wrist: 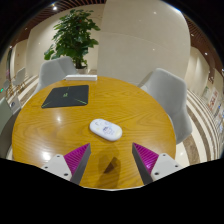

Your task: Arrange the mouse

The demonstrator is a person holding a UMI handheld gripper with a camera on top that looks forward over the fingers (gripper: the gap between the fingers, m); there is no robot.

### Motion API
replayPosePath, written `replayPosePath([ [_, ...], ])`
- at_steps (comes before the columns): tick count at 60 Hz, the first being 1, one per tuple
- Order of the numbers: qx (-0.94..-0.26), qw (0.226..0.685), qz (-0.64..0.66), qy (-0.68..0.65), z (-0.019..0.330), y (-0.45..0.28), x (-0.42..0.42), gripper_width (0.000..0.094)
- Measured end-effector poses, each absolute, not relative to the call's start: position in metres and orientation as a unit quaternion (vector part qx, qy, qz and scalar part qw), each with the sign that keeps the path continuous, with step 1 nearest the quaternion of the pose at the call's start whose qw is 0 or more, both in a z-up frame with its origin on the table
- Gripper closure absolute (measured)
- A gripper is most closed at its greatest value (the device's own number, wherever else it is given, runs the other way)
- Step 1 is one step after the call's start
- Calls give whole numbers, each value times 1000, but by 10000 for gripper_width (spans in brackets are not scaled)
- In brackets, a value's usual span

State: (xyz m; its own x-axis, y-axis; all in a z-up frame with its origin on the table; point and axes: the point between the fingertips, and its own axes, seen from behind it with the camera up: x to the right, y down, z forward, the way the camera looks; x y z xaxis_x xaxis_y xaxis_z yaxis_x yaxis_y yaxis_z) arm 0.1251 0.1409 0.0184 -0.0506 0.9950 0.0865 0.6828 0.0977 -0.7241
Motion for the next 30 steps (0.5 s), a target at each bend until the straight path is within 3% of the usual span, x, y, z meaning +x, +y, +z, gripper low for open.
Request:
replayPosePath([
  [17,-614,269,264,-693,-17,141,48,64],
  [30,-627,252,270,-686,-20,145,13,84],
])
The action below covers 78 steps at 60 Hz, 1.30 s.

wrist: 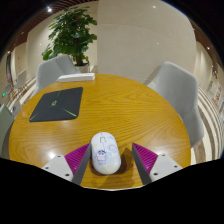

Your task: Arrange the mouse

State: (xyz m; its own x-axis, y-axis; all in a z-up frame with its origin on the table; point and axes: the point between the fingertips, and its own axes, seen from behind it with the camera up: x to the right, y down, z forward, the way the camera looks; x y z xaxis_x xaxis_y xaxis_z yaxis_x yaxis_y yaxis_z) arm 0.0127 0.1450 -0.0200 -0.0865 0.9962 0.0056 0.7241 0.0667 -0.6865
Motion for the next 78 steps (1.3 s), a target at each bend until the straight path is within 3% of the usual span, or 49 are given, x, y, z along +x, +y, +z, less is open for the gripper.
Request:
replayPosePath([
  [4,-631,243,274,-684,-22,143,7,204],
  [8,-628,245,270,-687,-22,144,6,440],
  [22,-650,254,247,-672,-19,149,6,568],
  [29,-659,255,256,-660,10,146,-8,573],
  [36,-643,276,291,-652,67,118,-52,575],
  [42,-634,282,330,-640,107,75,-92,574],
  [48,-615,285,350,-647,120,11,-128,575],
  [58,-605,255,334,-677,68,-81,-161,575],
  [68,-621,231,277,-696,-9,-104,-157,573],
  [78,-627,235,271,-692,-19,-105,-153,442],
])
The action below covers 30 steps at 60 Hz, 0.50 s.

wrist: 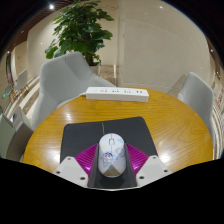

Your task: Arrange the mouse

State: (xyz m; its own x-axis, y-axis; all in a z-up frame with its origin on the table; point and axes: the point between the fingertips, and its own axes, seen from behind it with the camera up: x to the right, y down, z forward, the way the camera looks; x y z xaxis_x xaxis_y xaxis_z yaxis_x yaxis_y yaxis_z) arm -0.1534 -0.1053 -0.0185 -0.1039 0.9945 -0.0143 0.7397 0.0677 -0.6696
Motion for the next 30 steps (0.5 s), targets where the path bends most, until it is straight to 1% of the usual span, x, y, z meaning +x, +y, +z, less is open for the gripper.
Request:
replayPosePath([
  [1,-627,234,269,-693,-20,-106,-158,412],
  [3,-627,234,263,-695,-19,-104,-155,259],
  [6,-628,240,262,-692,-6,-99,-152,44],
  [7,-628,244,263,-690,-1,-97,-152,47],
  [8,-630,247,264,-687,5,-94,-151,90],
  [9,-632,250,265,-684,11,-91,-150,97],
  [14,-640,246,276,-674,42,-83,-132,63],
  [22,-651,233,278,-667,87,-57,-69,70],
  [26,-651,227,269,-672,100,-42,-31,71],
  [30,-651,218,253,-682,106,-28,12,68],
])
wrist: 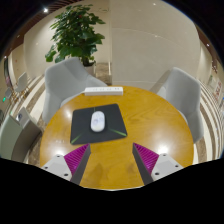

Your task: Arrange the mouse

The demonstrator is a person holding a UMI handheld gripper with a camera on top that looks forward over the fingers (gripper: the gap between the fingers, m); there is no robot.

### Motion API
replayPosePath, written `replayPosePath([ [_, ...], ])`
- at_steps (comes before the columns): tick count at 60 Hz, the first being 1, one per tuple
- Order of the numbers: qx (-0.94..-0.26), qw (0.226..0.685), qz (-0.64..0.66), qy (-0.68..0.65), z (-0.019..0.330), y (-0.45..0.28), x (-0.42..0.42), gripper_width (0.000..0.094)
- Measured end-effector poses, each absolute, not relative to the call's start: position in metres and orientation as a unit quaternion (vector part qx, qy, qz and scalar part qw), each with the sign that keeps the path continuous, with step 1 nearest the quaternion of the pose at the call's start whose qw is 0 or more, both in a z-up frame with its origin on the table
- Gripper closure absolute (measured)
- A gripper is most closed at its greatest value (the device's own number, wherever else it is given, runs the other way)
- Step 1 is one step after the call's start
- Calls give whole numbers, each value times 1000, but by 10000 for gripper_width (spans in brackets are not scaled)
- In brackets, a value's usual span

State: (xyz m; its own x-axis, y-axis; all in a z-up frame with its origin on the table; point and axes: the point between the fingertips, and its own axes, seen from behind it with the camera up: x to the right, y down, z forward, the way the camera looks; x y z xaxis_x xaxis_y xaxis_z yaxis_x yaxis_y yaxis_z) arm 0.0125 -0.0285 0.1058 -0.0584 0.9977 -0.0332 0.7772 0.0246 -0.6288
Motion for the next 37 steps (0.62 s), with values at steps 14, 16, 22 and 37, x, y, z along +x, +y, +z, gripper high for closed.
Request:
replayPosePath([
  [14,-660,189,230,-689,105,1,111,58],
  [16,-657,188,231,-693,105,2,116,62],
  [22,-644,195,236,-701,109,8,121,69],
  [37,-643,199,240,-700,111,16,122,63],
])
